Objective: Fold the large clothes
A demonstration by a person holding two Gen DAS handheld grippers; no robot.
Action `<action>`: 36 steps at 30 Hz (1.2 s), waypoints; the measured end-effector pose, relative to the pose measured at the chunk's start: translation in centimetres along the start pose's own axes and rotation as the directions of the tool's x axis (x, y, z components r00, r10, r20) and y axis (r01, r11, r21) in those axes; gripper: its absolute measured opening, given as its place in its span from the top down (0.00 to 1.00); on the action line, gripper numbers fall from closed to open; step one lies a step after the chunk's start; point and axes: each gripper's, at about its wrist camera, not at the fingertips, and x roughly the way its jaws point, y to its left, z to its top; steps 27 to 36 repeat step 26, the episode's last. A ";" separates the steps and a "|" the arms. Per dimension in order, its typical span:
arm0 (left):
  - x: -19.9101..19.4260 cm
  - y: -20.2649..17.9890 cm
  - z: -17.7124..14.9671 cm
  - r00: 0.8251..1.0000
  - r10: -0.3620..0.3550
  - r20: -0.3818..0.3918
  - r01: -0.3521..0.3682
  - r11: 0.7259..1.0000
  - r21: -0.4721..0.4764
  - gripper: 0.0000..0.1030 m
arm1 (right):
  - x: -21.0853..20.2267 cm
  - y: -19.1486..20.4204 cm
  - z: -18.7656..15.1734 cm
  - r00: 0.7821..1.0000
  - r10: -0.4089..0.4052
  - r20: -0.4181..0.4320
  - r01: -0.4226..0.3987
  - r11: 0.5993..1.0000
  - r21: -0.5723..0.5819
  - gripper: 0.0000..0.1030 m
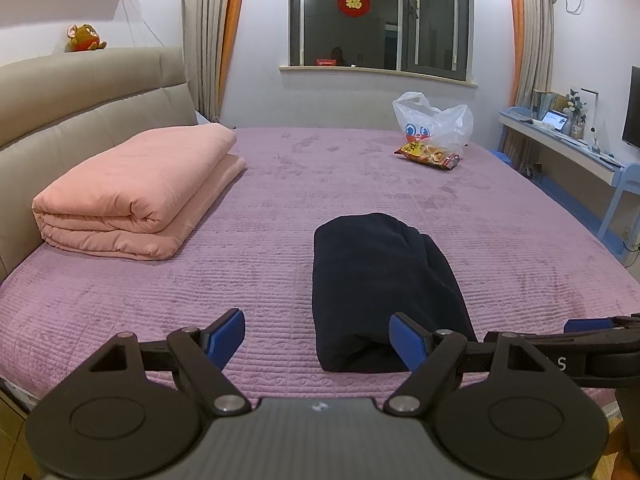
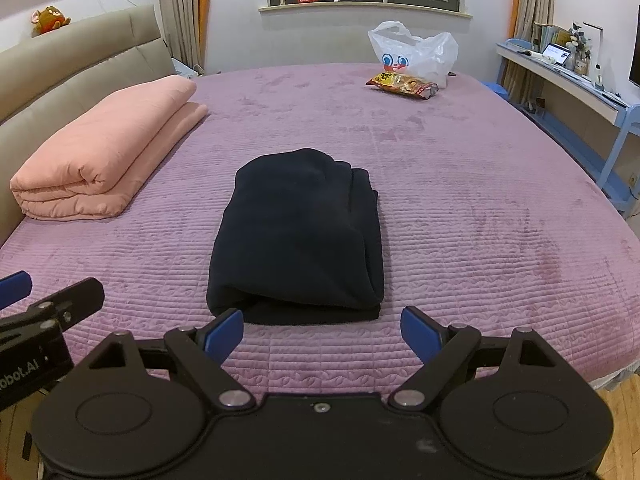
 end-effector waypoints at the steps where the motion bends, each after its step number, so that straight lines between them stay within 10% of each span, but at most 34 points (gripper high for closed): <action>1: 0.0 -0.1 0.0 1.000 0.001 0.000 -0.001 1.000 0.000 0.21 | -0.1 -0.1 0.0 1.000 -0.006 0.007 0.006 1.000 0.001 0.02; 36: -0.2 0.3 -0.1 0.999 0.032 0.026 -0.032 0.999 0.004 0.22 | -0.2 -0.1 0.0 1.000 -0.021 0.022 0.020 1.000 0.012 0.02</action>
